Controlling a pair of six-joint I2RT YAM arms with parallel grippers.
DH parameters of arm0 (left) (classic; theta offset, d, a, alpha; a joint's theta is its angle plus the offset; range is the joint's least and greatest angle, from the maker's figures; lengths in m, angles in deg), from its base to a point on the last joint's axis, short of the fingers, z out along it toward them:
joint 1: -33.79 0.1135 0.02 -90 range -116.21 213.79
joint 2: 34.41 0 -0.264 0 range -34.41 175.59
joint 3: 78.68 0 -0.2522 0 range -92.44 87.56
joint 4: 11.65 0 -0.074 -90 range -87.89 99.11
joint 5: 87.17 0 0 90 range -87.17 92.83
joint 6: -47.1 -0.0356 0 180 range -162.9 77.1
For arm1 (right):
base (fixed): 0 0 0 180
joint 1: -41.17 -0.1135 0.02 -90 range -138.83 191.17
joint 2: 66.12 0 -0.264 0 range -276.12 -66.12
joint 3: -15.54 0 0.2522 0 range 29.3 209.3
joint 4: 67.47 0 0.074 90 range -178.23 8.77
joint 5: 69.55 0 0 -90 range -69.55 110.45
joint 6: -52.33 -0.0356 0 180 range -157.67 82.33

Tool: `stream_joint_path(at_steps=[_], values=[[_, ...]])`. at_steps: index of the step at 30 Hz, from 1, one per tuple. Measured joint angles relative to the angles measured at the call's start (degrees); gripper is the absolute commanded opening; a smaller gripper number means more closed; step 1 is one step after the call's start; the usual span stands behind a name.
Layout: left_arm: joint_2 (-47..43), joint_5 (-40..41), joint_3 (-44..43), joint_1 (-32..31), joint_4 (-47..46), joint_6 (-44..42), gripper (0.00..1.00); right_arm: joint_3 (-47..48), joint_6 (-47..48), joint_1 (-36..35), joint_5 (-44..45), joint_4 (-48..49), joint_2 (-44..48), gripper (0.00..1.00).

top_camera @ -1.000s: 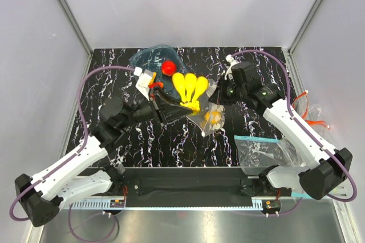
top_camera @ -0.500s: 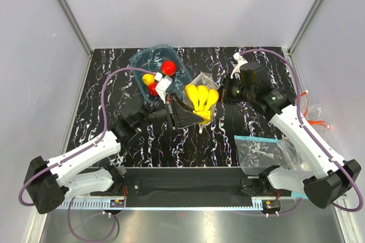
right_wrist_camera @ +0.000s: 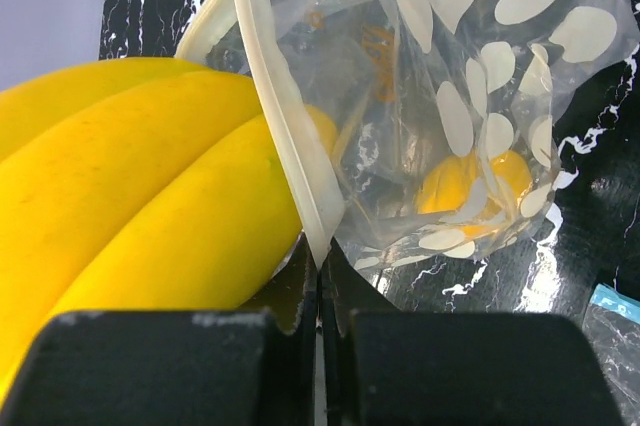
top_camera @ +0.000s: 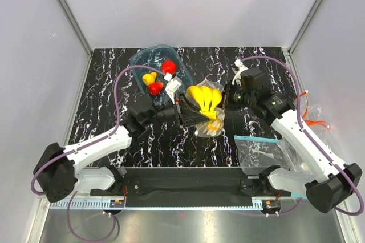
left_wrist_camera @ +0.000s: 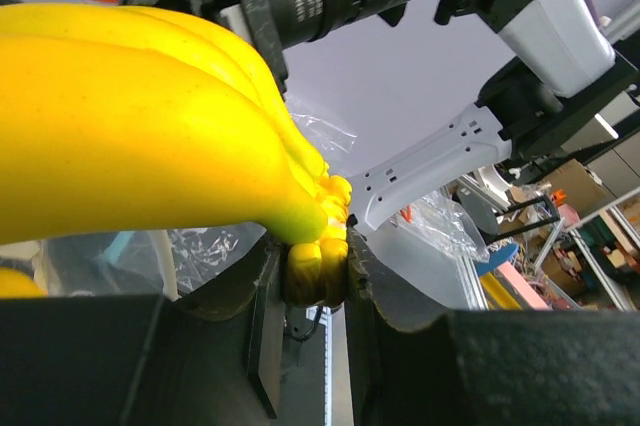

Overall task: Place the food in the zip-top bag and seal the zipper
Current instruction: Place the fake fruit in the zipper food storage bag.

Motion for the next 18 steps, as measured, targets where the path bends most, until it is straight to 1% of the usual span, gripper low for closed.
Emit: stream_joint_path(at_steps=[4,8,11,14,18], values=[[2.16,-2.58,1.01,0.48,-8.44,3.69,0.01,-1.11,-0.35,0.57,-0.33,0.44,1.29,0.0],[3.96,-4.46,3.91,1.88,-19.15,10.03,0.0,-3.23,-0.74,1.25,-0.28,1.88,4.37,0.0],[7.28,-5.14,6.03,3.02,-27.39,15.41,0.0,-5.07,-1.25,1.66,-0.24,3.02,7.06,0.0],[10.8,-5.05,7.3,3.45,-31.91,19.32,0.0,-7.26,-2.12,1.92,-0.22,5.07,9.55,0.0],[12.33,-4.79,8.7,3.48,-33.75,21.29,0.0,-9.62,-3.26,2.21,-0.17,6.47,11.72,0.0]])
